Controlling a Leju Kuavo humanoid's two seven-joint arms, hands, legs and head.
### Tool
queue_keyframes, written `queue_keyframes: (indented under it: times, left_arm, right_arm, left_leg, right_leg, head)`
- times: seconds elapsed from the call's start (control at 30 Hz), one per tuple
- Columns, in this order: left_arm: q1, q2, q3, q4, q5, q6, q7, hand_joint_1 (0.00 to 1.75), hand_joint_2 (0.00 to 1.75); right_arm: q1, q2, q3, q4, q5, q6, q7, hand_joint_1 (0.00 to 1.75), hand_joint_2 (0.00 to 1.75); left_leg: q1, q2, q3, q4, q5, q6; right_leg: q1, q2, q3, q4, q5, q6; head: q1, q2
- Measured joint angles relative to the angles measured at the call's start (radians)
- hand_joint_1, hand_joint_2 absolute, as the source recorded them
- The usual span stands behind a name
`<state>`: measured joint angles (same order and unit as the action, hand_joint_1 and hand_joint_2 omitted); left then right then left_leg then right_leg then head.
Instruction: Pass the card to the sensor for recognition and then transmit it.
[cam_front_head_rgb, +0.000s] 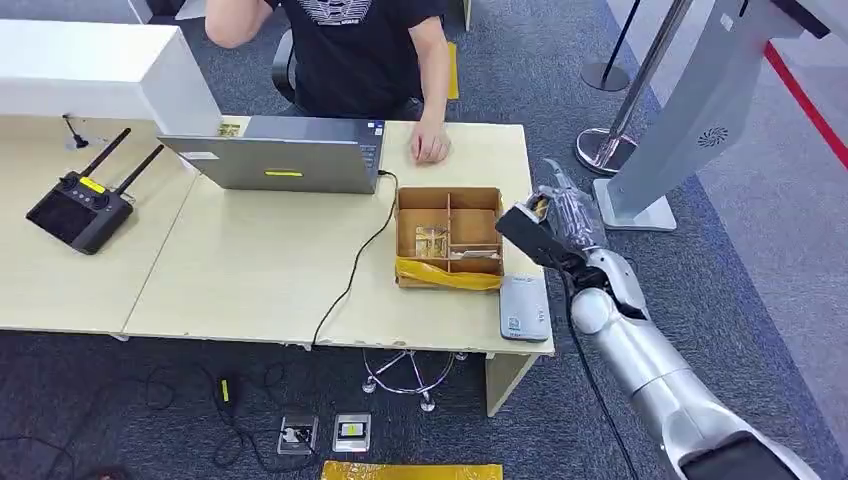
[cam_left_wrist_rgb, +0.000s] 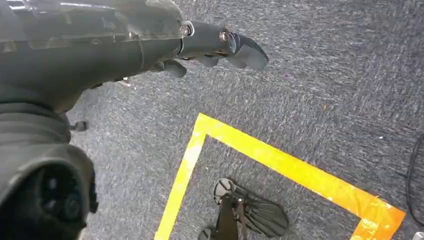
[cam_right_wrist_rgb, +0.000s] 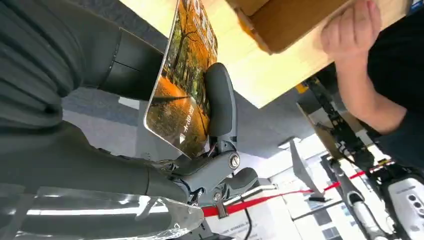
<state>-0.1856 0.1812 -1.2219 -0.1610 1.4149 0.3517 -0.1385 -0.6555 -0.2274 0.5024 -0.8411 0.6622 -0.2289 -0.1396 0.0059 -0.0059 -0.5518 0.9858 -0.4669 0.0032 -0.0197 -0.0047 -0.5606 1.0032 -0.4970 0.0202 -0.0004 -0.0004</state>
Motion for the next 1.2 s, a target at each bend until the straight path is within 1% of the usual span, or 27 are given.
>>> queue_keyframes:
  times: [0.27,0.43,0.8,1.03,1.2]
  left_arm:
    - [0.000,-0.004,0.001,0.000,0.000,0.011,0.001,0.00,0.00]
    - [0.000,-0.006,0.005,0.000,-0.002,0.010,0.001,0.00,0.00]
    - [0.000,-0.007,0.007,0.000,-0.008,0.004,0.001,0.00,0.00]
    - [0.000,-0.007,0.007,0.000,-0.008,0.003,0.001,0.00,0.00]
    - [0.000,-0.007,0.007,0.000,-0.012,0.002,0.001,0.00,0.00]
  right_arm:
    - [0.005,-0.058,-0.019,0.003,-0.022,0.002,0.005,1.75,1.75]
    - [0.045,-0.087,-0.035,-0.010,-0.016,0.011,0.024,1.75,1.75]
    - [0.124,-0.126,-0.056,-0.046,-0.019,0.013,0.035,1.75,1.75]
    - [0.151,-0.138,-0.058,-0.071,-0.021,0.017,0.040,1.75,1.75]
    - [0.174,-0.143,-0.058,-0.095,0.002,0.023,0.050,1.75,1.75]
  left_leg:
    - [0.000,0.000,0.000,0.000,0.000,0.000]
    - [0.000,0.000,0.000,0.000,0.000,0.000]
    - [0.000,0.000,0.000,0.000,0.000,0.000]
    - [0.000,0.001,0.000,0.000,-0.001,-0.001]
    - [0.000,0.001,0.000,0.000,-0.001,-0.001]
  right_leg:
    - [0.000,0.000,0.000,0.000,0.000,0.000]
    - [0.000,0.000,0.000,0.000,0.000,0.000]
    - [0.000,0.001,0.000,0.000,0.000,0.000]
    - [0.000,0.002,0.000,0.000,0.000,0.000]
    - [0.000,0.001,0.000,0.000,0.000,0.000]
  head:
    - [0.000,0.000]
    - [0.000,0.000]
    - [0.000,0.000]
    - [0.000,0.000]
    - [0.000,0.000]
